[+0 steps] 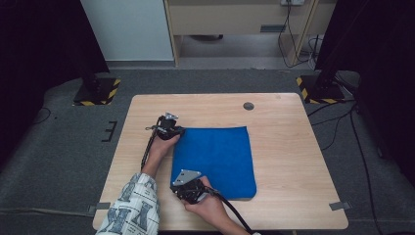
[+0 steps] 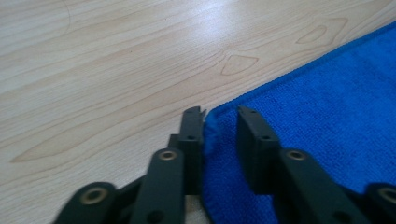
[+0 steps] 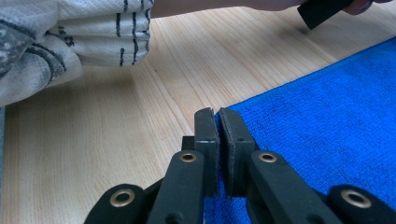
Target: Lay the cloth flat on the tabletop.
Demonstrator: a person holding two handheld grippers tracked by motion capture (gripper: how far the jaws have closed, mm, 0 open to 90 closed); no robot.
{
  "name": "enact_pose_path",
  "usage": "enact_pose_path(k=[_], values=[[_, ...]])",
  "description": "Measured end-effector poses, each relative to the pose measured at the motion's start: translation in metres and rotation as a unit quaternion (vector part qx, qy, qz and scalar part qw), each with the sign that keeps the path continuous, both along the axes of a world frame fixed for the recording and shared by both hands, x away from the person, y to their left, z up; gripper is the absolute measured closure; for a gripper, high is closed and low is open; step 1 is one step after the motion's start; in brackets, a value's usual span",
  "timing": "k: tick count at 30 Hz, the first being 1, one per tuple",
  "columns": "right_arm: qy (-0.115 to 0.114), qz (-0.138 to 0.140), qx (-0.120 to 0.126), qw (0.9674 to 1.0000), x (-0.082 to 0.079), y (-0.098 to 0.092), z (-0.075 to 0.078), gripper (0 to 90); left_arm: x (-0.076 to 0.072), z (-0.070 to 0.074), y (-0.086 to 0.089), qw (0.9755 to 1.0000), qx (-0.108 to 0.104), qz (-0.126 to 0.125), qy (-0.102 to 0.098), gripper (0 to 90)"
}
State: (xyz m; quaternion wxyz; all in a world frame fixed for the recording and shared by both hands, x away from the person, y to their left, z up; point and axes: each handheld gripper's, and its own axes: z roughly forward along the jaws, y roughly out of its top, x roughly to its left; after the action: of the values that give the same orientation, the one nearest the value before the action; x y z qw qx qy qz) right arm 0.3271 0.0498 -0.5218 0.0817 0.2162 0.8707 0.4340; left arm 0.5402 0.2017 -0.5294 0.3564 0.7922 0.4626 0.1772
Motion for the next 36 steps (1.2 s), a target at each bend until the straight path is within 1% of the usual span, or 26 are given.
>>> enact_pose_path(k=[1, 2, 3, 4, 6, 7, 9, 12, 13, 17, 18, 19, 20, 21, 22, 24, 25, 26, 30, 31, 32, 36], values=[[-0.001, 0.0, 0.001, 1.0, 0.0, -0.001, 0.0, 86.6, 0.0, 0.0, 0.0, 1.0, 0.0, 0.0, 0.0, 76.7], [0.0, 0.0, 0.002, 1.0, 0.0, -0.002, 0.0, 86.7, 0.0, 0.001, 0.0, 1.0, -0.005, 0.001, 0.0, 81.9], [0.0, -0.002, 0.004, 1.0, 0.0, -0.002, 0.0, 86.7, -0.001, 0.003, 0.001, 0.9999, -0.014, -0.002, -0.001, 85.0], [-0.001, -0.001, 0.005, 1.0, 0.0, -0.003, 0.0, 86.7, -0.001, 0.006, 0.0, 0.9999, -0.013, -0.005, -0.002, 86.2], [-0.002, -0.003, 0.009, 1.0, -0.001, -0.004, 0.002, 86.7, -0.001, 0.01, -0.001, 0.9998, -0.013, -0.006, -0.011, 87.2], [-0.004, -0.003, 0.009, 0.9999, -0.001, -0.004, 0.003, 86.7, -0.002, 0.013, -0.001, 0.9997, -0.019, -0.002, -0.017, 87.4], [-0.004, -0.005, 0.012, 0.9999, -0.001, -0.005, 0.004, 86.8, -0.003, 0.018, -0.001, 0.9993, -0.028, 0.002, -0.023, 87.7], [-0.008, -0.008, 0.014, 0.9998, -0.003, -0.006, 0.008, 86.9, -0.005, 0.024, 0.0, 0.999, -0.036, 0.002, -0.028, 87.9], [-0.008, -0.008, 0.014, 0.9998, -0.003, -0.006, 0.008, 86.9, -0.005, 0.024, 0.0, 0.999, -0.036, 0.002, -0.028, 87.9], [-0.018, -0.012, 0.02, 0.9996, -0.007, -0.004, 0.015, 87.0, -0.009, 0.035, 0.002, 0.9984, -0.047, 0.003, -0.031, 88.0], [-0.016, -0.013, 0.022, 0.9995, -0.007, -0.005, 0.017, 87.0, -0.011, 0.037, 0.002, 0.9982, -0.05, 0.003, -0.034, 88.0], [-0.019, -0.014, 0.025, 0.9994, -0.007, -0.005, 0.019, 87.1, -0.012, 0.041, 0.002, 0.9981, -0.048, 0.0, -0.038, 88.0], [-0.019, -0.015, 0.028, 0.9993, -0.008, -0.005, 0.022, 87.1, -0.012, 0.044, 0.002, 0.9984, -0.045, -0.003, -0.036, 88.0], [-0.02, -0.017, 0.031, 0.9992, -0.008, -0.006, 0.024, 87.1, -0.012, 0.044, 0.002, 0.9984, -0.045, -0.003, -0.036, 88.0], [-0.022, -0.019, 0.035, 0.999, -0.008, -0.006, 0.027, 87.1, -0.013, 0.051, 0.001, 0.9984, -0.039, -0.004, -0.039, 88.0], [-0.022, -0.022, 0.043, 0.9986, -0.007, -0.009, 0.032, 87.2, -0.014, 0.056, 0.0, 0.9983, -0.04, -0.006, -0.041, 88.0], [-0.022, -0.022, 0.043, 0.9986, -0.007, -0.009, 0.032, 87.2, -0.014, 0.056, 0.0, 0.9983, -0.04, -0.006, -0.041, 88.0], [-0.023, -0.027, 0.052, 0.998, -0.007, -0.011, 0.037, 87.2, -0.013, 0.06, -0.001, 0.9982, -0.042, -0.007, -0.041, 88.0], [-0.024, -0.03, 0.057, 0.9976, -0.007, -0.013, 0.041, 87.2, -0.013, 0.065, -0.001, 0.998, -0.043, -0.007, -0.047, 88.0], [-0.024, -0.03, 0.057, 0.9976, -0.007, -0.013, 0.041, 87.2, -0.013, 0.065, -0.001, 0.998, -0.043, -0.007, -0.047, 88.0], [-0.025, -0.028, 0.059, 0.9976, -0.008, -0.013, 0.043, 87.3, -0.013, 0.067, 0.0, 0.9981, -0.044, -0.007, -0.042, 88.1], [-0.026, -0.023, 0.057, 0.9977, -0.013, -0.009, 0.043, 87.5, -0.011, 0.07, 0.005, 0.9982, -0.042, -0.002, -0.042, 88.2]])
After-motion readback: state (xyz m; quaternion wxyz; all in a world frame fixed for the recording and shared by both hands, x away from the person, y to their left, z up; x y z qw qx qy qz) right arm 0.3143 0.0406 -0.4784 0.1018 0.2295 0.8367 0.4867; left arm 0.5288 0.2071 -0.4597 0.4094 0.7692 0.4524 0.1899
